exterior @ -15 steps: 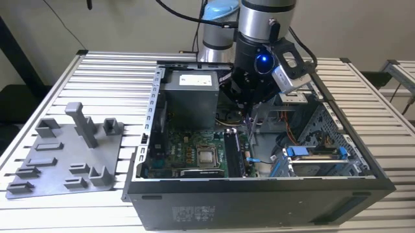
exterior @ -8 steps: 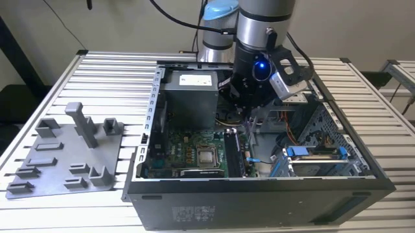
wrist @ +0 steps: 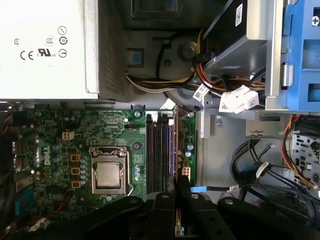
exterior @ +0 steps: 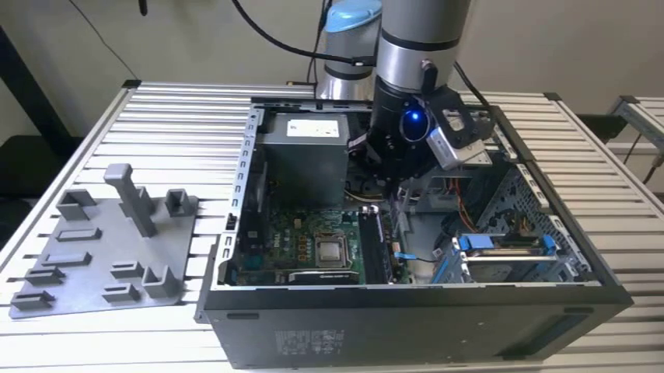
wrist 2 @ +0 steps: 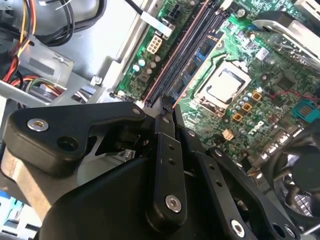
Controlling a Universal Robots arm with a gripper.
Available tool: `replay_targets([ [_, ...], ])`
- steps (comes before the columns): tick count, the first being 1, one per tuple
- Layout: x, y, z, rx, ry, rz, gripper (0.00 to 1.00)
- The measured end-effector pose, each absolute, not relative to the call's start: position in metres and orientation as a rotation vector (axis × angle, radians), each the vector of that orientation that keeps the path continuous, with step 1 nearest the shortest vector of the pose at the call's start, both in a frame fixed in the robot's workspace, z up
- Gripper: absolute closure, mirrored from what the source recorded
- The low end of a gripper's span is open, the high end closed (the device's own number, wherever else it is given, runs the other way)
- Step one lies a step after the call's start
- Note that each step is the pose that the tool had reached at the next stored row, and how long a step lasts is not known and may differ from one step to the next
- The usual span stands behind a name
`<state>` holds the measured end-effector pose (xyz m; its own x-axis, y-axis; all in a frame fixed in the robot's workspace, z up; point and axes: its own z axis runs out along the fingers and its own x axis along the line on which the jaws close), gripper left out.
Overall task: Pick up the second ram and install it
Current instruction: 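Insert the second ram into the second slot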
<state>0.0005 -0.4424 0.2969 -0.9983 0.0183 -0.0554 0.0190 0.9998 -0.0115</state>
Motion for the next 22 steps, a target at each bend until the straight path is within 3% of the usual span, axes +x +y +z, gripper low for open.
replay_targets([
  [22, -0.023, -0.446, 0.262, 0.030, 3.064, -0.018, 0.86],
])
